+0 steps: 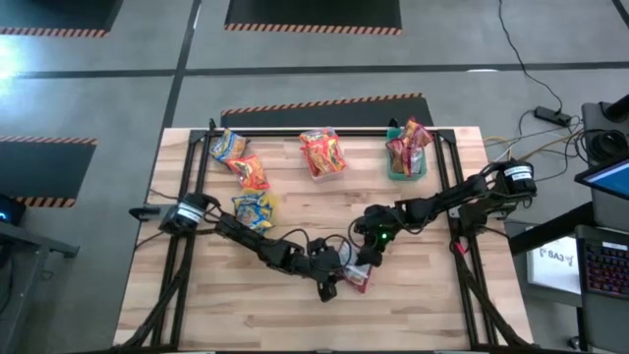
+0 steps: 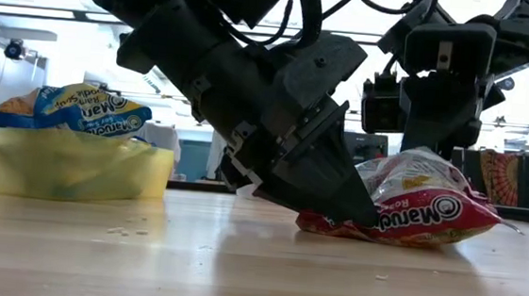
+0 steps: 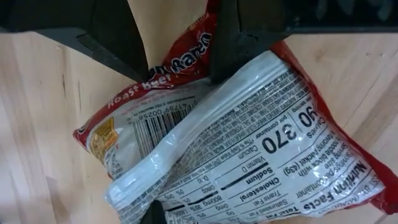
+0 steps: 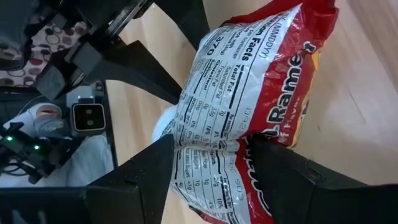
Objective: Sort Maruchan noodles
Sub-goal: Put the red noodle pack into the green bin
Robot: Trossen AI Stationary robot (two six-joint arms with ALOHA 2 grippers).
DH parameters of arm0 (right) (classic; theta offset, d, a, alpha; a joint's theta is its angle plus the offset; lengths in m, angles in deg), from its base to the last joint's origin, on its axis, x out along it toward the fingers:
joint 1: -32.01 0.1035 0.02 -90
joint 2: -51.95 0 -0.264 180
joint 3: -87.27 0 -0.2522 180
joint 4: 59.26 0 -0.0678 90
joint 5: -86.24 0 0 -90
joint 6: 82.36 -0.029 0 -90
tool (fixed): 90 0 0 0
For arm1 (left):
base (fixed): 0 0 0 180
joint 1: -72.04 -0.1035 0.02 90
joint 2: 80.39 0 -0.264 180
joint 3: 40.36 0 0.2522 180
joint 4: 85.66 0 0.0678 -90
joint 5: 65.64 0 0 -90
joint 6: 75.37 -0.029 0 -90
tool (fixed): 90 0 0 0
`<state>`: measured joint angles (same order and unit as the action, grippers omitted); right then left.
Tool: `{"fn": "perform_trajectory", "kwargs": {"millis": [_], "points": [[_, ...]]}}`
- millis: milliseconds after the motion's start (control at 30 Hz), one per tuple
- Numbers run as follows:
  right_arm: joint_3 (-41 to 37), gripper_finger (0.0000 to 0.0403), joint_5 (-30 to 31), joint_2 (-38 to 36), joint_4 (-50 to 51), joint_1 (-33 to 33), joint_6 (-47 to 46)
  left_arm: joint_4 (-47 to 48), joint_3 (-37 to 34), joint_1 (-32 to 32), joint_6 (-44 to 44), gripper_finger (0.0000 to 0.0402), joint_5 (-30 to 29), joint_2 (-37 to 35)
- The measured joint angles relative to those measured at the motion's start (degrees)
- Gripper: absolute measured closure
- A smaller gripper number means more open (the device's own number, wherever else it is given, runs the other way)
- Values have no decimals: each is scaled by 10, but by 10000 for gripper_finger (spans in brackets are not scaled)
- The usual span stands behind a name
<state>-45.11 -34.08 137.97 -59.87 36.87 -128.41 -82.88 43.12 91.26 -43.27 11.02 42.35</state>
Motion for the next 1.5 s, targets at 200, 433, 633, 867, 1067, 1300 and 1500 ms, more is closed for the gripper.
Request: {"fn": "perform_trajectory", "kwargs": {"millis": [200, 433, 633, 867, 1067, 1300, 1500], "points": [[0, 197, -4, 1, 4, 4, -12, -1, 0, 0, -1, 238, 0, 0], [11, 197, -1, 1, 10, 17, -33, -3, 0, 0, -1, 238, 0, 0], [14, 215, -3, 1, 8, 18, -44, -10, -1, 0, -5, 238, -7, 0], [14, 271, -13, 1, 5, 19, -46, -24, -2, -1, -31, 238, -45, -2], [14, 304, -16, 1, 5, 19, -46, -24, -3, -1, -34, 238, -56, -9], [14, 319, -16, 1, 4, 19, -44, 17, -3, 3, -34, 238, -21, -43], [14, 324, -12, 0, 3, 19, -40, 26, -2, 9, -46, 238, -22, -63]]}}
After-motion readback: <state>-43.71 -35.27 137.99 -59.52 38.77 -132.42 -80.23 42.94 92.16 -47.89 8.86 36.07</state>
